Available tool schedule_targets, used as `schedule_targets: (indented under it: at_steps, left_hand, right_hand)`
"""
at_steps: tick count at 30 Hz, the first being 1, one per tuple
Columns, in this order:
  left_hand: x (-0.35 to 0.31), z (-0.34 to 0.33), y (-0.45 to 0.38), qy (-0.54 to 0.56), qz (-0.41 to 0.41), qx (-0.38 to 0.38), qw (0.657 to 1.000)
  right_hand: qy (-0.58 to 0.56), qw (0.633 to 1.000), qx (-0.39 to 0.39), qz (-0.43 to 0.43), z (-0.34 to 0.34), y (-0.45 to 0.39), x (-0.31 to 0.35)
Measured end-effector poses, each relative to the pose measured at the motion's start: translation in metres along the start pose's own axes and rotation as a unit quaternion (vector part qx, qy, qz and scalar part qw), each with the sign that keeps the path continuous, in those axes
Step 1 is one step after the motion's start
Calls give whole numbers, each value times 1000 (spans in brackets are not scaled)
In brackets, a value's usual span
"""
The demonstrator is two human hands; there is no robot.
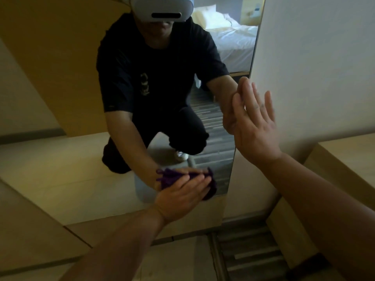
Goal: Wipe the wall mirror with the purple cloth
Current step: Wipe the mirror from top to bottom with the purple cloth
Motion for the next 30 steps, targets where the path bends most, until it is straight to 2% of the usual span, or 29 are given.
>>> schedule_targets:
  at_steps: [3, 9, 11, 15, 18, 20, 22, 25, 30]
  left_hand:
    - [-30, -29, 30, 31, -21, 72, 997]
    - [-18, -2, 7, 124, -18, 92, 988]
    - [5, 19, -18, 146, 30, 55, 987]
    - [76, 85, -85, 155, 132, -92, 975]
    - [136, 145, -139, 109, 180, -208, 955]
    - [163, 163, -169, 63, 196, -243, 948]
    - [171, 164, -190, 15, 195, -237, 952]
    - [144, 138, -189, -26, 159, -202, 966]
    - [71, 79, -139, -18, 95, -144, 985]
  right_hand:
    - [-8, 1000, 16, 6, -1, 1, -2]
    - [-17, 998, 65, -18, 4, -1, -1]
    - [-23, 996, 76, -29, 9, -2, 1]
    - [-70, 991, 85, -72, 21, -1, -11]
    - [-66, 985, 72, -142, 33, 8, -38]
    - [-28, 979, 98, -174, 29, 15, -54]
    - [3, 975, 127, -183, 21, 22, -65]
    - [28, 973, 160, -164, 4, 32, -73]
    - [58, 979, 145, -128, -5, 37, -81]
Point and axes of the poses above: each hand's wrist, its own y-axis away from the middle knuckle, its own z-axis out of the back of the hand, x = y × z, the point moved 8 cm from there along -y, towards the middle knuckle, and after that the axes turned 2 degrees about x, right-handed, at the moved point
